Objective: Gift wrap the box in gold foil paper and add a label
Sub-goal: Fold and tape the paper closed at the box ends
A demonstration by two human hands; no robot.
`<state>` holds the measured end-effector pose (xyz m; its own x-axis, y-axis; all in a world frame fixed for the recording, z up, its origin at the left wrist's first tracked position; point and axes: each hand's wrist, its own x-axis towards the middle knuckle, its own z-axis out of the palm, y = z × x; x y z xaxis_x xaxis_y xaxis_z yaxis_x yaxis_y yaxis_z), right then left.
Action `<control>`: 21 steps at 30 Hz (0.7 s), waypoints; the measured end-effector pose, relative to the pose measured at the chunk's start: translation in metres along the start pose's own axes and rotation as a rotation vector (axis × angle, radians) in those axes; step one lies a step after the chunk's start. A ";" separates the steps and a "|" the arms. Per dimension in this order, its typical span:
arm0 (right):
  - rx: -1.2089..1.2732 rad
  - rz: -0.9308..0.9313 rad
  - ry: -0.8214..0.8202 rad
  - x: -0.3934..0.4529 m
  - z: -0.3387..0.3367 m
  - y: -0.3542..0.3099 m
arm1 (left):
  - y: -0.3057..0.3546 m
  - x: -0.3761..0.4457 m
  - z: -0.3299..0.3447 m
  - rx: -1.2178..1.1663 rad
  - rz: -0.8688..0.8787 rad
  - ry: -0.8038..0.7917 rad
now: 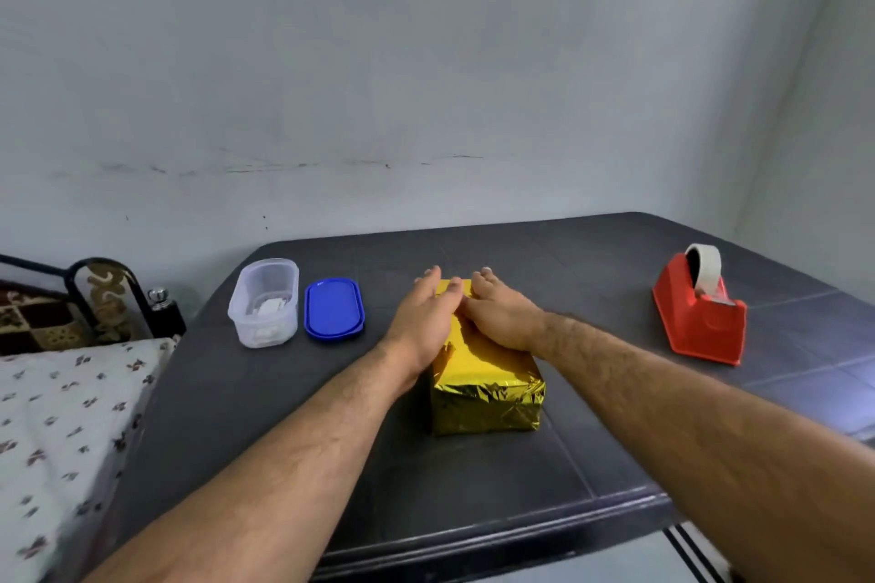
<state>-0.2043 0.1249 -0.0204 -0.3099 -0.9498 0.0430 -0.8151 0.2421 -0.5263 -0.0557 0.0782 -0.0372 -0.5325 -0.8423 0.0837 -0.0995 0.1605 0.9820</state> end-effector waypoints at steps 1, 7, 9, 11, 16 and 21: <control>-0.019 0.019 -0.061 -0.001 0.003 0.001 | -0.005 -0.006 0.003 0.058 -0.009 -0.027; -0.065 0.130 -0.095 0.001 0.004 0.000 | 0.003 -0.019 0.003 0.181 -0.050 -0.030; -0.046 0.206 -0.085 -0.002 0.004 -0.002 | 0.006 -0.019 0.002 0.269 -0.048 -0.046; -0.023 0.253 -0.087 -0.004 0.006 -0.003 | 0.008 -0.020 0.001 0.370 -0.042 -0.064; 0.140 0.318 -0.073 -0.002 0.010 0.001 | 0.008 -0.019 0.004 0.597 -0.023 -0.096; 0.412 0.537 -0.007 0.004 0.012 0.018 | 0.011 -0.019 0.000 0.472 -0.132 -0.028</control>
<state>-0.2142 0.1227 -0.0399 -0.6154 -0.7206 -0.3193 -0.2954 0.5865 -0.7542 -0.0461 0.0961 -0.0276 -0.5117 -0.8579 -0.0471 -0.5342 0.2748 0.7994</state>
